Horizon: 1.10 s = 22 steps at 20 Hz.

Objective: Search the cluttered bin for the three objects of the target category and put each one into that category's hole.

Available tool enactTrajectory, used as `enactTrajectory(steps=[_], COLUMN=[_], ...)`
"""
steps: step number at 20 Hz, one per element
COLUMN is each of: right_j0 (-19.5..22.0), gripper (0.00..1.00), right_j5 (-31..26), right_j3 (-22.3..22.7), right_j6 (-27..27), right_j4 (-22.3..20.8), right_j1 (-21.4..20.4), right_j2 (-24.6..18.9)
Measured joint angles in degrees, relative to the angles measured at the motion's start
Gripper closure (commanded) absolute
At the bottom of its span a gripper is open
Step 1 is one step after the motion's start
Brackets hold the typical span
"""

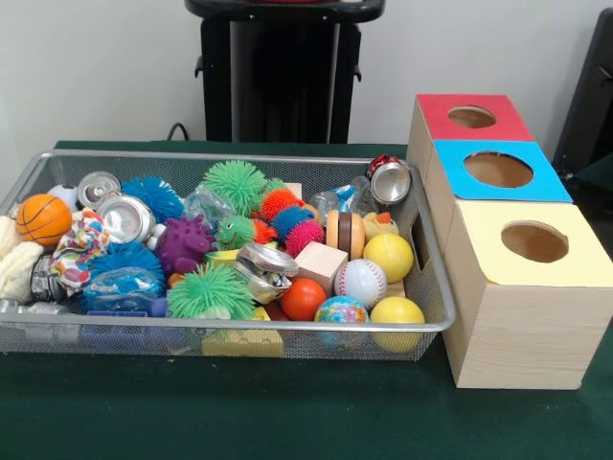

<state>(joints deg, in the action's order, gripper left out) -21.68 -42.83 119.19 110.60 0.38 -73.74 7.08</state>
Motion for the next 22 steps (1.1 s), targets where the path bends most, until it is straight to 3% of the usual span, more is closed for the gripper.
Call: enactTrajectory(steps=[22], right_j0=[1.38], gripper=[0.00], right_j5=[0.00], right_j3=[0.00], right_j6=[0.00], right_j4=[0.53], right_j1=[-0.01], right_j2=[0.55])
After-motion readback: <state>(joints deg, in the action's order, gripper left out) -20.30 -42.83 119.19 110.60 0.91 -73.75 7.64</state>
